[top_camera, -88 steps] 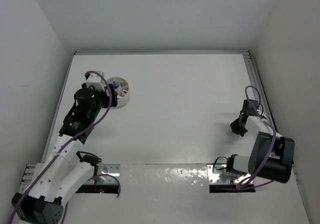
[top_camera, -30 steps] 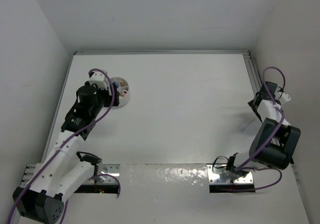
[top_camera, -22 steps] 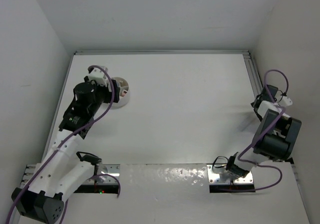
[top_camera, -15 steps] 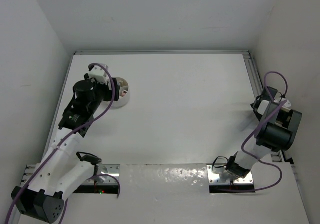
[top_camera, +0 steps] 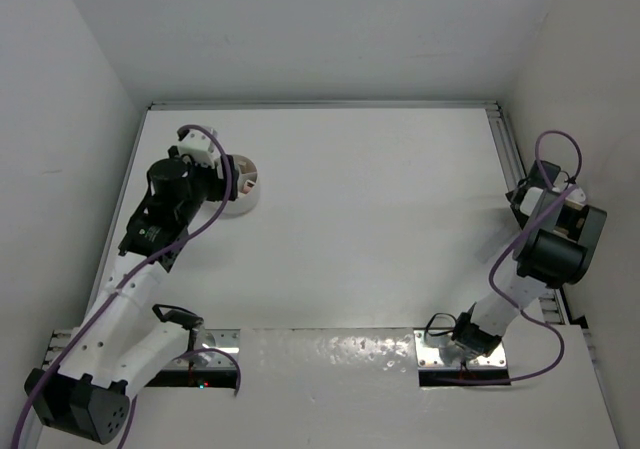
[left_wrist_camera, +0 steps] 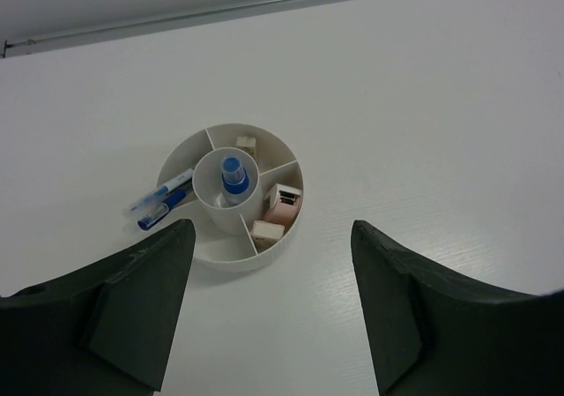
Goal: Sort the stationery into containers
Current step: Pick up the stationery from the corner of the board.
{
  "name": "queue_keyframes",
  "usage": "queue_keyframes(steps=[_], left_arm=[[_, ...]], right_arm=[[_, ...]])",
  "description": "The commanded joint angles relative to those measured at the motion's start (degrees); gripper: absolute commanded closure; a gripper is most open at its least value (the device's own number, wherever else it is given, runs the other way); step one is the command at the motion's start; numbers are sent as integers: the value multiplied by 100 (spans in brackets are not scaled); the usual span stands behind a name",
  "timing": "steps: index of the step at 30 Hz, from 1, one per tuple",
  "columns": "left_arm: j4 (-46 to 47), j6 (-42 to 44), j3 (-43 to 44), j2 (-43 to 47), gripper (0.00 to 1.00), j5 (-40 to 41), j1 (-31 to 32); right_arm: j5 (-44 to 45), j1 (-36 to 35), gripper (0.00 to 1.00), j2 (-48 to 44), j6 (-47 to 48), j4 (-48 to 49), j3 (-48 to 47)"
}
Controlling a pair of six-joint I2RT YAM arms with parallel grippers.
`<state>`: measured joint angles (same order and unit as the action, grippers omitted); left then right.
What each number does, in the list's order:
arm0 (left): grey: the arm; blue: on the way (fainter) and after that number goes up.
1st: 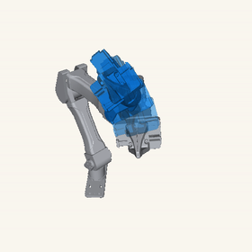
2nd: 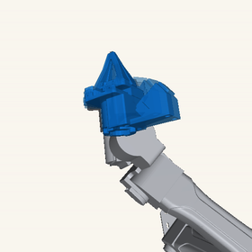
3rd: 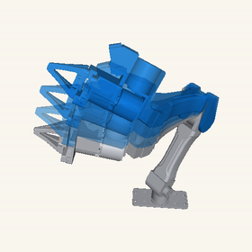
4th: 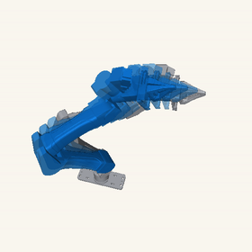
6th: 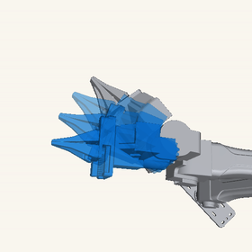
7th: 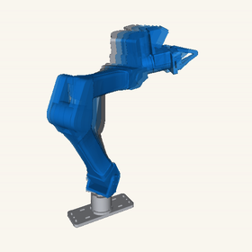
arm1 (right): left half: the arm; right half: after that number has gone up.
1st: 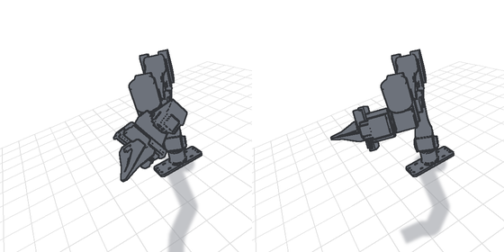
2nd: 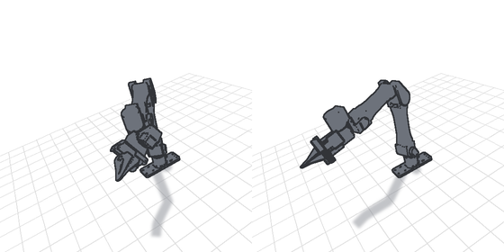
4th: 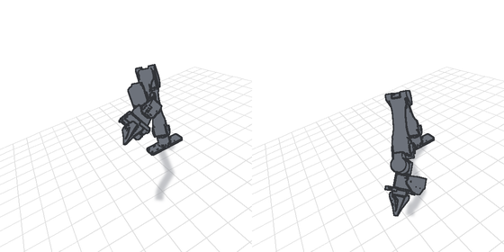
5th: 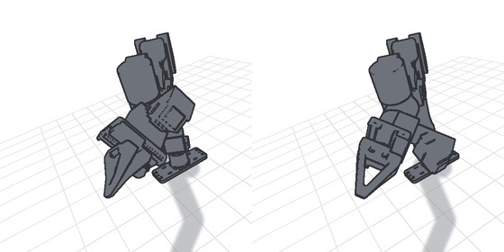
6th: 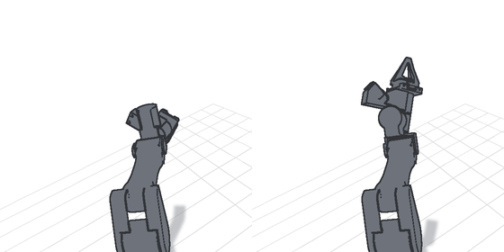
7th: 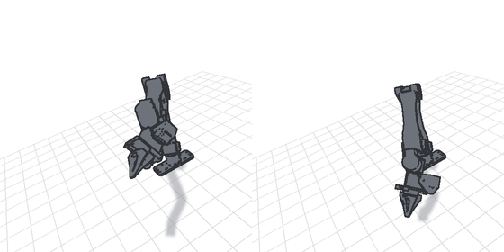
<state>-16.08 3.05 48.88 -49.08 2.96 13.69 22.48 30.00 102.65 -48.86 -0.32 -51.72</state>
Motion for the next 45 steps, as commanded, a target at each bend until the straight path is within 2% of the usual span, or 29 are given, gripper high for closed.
queue_keyframes(steps=[1, 5, 21, 25, 39, 42, 43, 45], left_arm=[[263, 91, 236, 74, 30, 55, -104], [272, 91, 236, 100, 30, 82, -183], [395, 38, 183, 109, 30, 82, -350], [395, 47, 174, 136, 30, 117, -367], [562, 38, 236, 83, 30, 117, -455], [588, 73, 253, 65, 30, 117, -473], [605, 73, 236, 65, 29, 117, -482], [623, 73, 245, 48, 29, 117, -490]], right_arm=[[116, 50, 31, 185, -220, -292, -425], [169, 94, 31, 413, -317, -714, -786], [310, 164, 35, 562, -45, -1277, -1023], [160, 243, 38, 598, -10, -1261, -1024], [-182, 252, 37, 993, 237, -1585, -1577], [-183, 252, 41, 1020, 219, -1612, -1587], [-183, 252, 47, 1020, 210, -1612, -1595], [-183, 252, 53, 1003, 210, -1586, -1560]])
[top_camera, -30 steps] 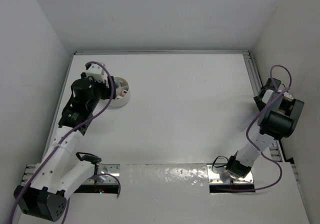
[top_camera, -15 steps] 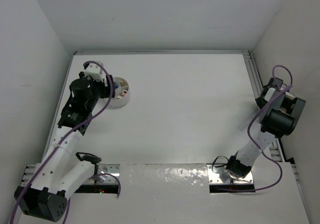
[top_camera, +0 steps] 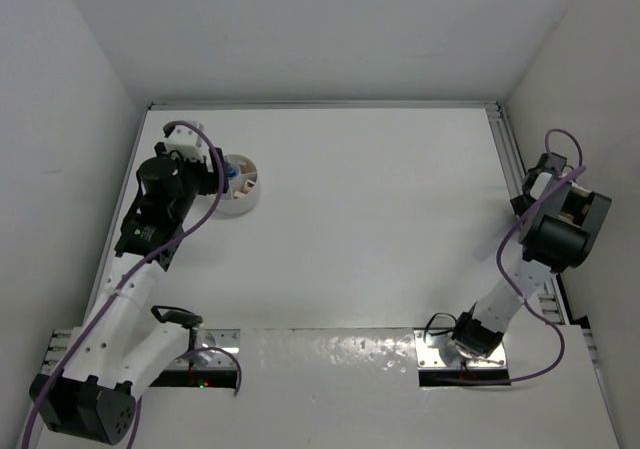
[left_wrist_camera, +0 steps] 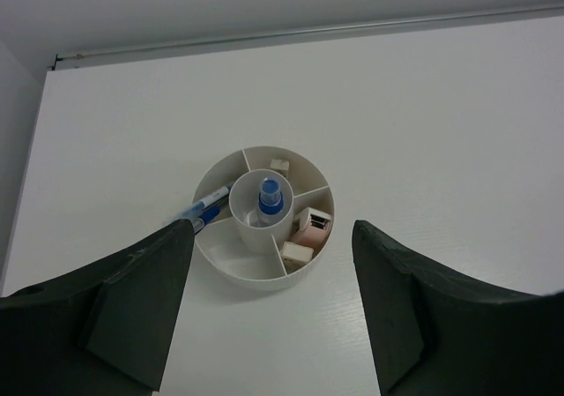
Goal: Sort the stationery into containers
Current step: Pick up the stationery from the corner of the board.
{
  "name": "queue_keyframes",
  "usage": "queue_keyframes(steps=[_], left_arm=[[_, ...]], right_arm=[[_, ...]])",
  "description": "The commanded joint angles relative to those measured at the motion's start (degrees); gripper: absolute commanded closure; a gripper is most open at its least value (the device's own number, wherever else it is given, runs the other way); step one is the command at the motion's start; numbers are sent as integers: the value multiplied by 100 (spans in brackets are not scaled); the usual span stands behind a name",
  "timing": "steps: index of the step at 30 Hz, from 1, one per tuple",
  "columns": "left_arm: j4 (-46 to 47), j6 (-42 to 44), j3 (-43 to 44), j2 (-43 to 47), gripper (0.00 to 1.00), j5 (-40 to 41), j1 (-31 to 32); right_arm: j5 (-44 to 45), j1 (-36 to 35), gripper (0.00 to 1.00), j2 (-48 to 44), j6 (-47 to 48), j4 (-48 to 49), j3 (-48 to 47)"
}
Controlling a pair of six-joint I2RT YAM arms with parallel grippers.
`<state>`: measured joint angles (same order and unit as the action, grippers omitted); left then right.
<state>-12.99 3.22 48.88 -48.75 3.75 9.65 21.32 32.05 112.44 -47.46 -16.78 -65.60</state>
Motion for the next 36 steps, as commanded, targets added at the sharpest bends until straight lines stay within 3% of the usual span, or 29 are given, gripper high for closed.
queue_keyframes(steps=[1, 4, 6, 10, 24, 36], left_arm=[[324, 56, 245, 15, 29, 38, -77], [350, 82, 262, 6, 29, 47, -104], [368, 99, 279, 6, 29, 56, -130], [377, 126, 306, -3, 29, 47, -130], [447, 179, 332, 15, 29, 91, -174], [403, 231, 341, 76, 29, 38, -174]], right_arm=[[-32, 47, 55, 6, 62, 60, -163], [-5, 47, 53, -3, 18, 17, -154], [21, 64, 44, 6, -26, -80, -181], [-40, 108, 42, 14, -44, -107, -172], [-120, 135, 78, -135, 35, 113, 39], [540, -322, 81, -951, 580, 930, 856]])
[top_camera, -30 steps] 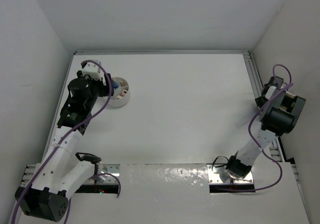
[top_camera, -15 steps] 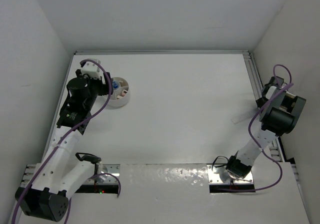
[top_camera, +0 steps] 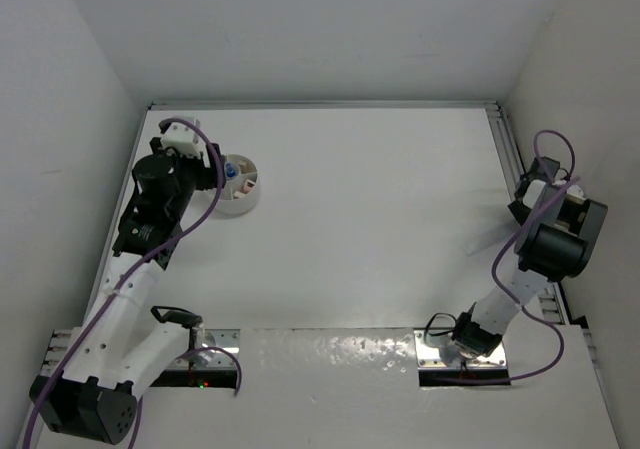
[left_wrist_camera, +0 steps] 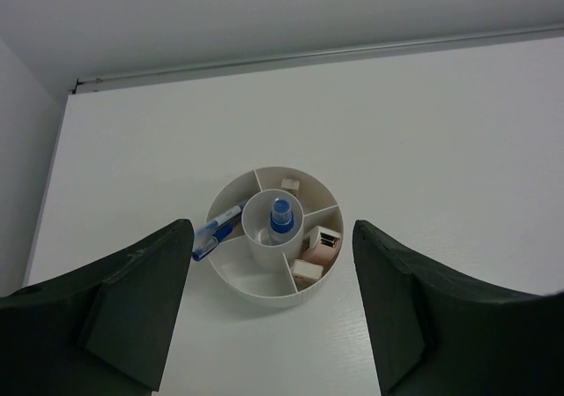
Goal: Sort the stationery into containers
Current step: Pick up the stationery from the corner of the board.
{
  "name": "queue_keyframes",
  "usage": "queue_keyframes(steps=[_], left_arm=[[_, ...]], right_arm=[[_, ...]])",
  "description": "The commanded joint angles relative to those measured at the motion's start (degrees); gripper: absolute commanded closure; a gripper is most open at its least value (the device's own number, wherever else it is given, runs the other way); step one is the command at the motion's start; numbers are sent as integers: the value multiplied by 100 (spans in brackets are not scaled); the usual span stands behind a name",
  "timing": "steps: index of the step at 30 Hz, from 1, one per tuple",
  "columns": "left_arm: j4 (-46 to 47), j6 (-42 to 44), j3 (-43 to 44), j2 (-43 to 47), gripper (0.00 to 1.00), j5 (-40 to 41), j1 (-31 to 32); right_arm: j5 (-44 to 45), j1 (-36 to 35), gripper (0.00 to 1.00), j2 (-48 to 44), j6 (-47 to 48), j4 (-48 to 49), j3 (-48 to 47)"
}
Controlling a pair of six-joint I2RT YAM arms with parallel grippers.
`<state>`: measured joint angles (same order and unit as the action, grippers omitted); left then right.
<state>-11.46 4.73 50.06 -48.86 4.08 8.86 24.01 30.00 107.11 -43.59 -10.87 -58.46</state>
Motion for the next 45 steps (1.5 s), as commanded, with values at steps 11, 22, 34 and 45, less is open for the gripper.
queue_keyframes(steps=[11, 22, 34, 45], left_arm=[[267, 81, 153, 140, 29, -196, -95], [232, 221, -14, 263, 29, -1161, -87], [364, 186, -146, 254, 29, -2870, 169], [732, -340, -497, -114, 20, -4589, 361]], right_arm=[[227, -573, 81, -1262, 711, 1008, 616], [210, -1514, 81, -2194, 1379, 1561, 827], [-169, -3948, 81, -3416, 2408, 2326, 705], [-257, -6083, 82, -3311, 2356, 2801, 45]])
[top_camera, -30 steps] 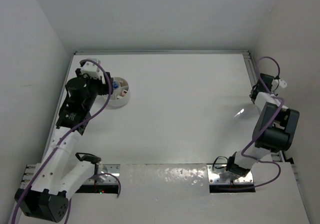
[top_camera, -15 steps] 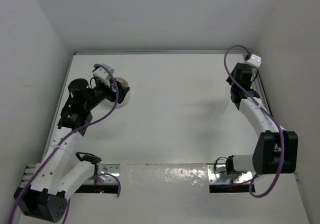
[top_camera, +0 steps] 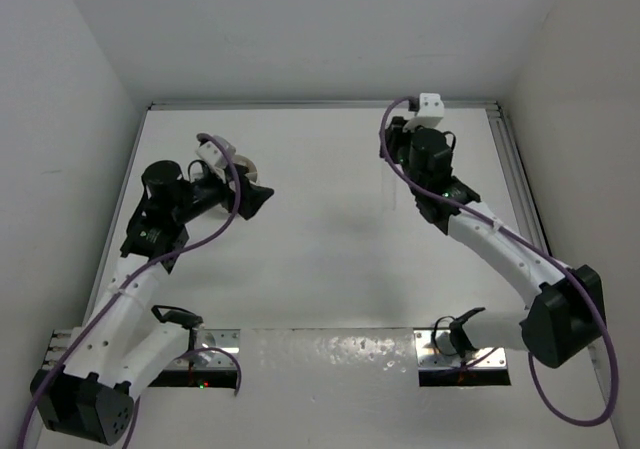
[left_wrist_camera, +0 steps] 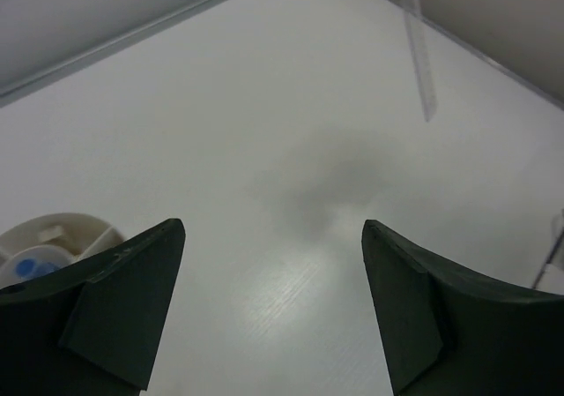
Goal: Sort the stationery into containers
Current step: Pick up the stationery from the corner of the board.
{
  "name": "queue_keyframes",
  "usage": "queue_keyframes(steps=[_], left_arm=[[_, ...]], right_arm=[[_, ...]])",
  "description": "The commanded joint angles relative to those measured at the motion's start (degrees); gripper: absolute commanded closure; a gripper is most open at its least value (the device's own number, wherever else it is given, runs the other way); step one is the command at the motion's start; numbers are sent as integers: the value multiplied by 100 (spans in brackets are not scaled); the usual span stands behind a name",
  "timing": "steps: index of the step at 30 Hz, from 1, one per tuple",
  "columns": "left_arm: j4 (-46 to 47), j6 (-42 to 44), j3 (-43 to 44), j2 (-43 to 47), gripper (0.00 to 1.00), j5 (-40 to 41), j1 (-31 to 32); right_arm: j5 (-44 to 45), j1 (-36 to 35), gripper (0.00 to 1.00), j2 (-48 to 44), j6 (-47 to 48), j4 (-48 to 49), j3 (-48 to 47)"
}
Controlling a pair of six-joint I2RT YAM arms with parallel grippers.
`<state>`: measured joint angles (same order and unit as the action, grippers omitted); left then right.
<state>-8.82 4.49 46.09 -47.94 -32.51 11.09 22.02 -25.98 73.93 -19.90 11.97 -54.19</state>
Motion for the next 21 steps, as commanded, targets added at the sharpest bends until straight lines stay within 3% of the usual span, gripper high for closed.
queue_keyframes(steps=[1, 3, 10, 21], left_arm=[[782, -726, -161, -355, 19, -958, 182], [1188, -1010, -179, -531, 13, -915, 270], [1532, -1047, 85, -840, 11, -423, 359], [417, -212, 129, 364, 9, 447, -98]], right_arm=[[-31, -635, 82, 33, -118, 613, -451], [-31, -1056, 82, 77, -242, 806, -478], [180, -2147, 83, 367, -172, 1527, -715], [145, -2561, 83, 658, 276, 1984, -1084]])
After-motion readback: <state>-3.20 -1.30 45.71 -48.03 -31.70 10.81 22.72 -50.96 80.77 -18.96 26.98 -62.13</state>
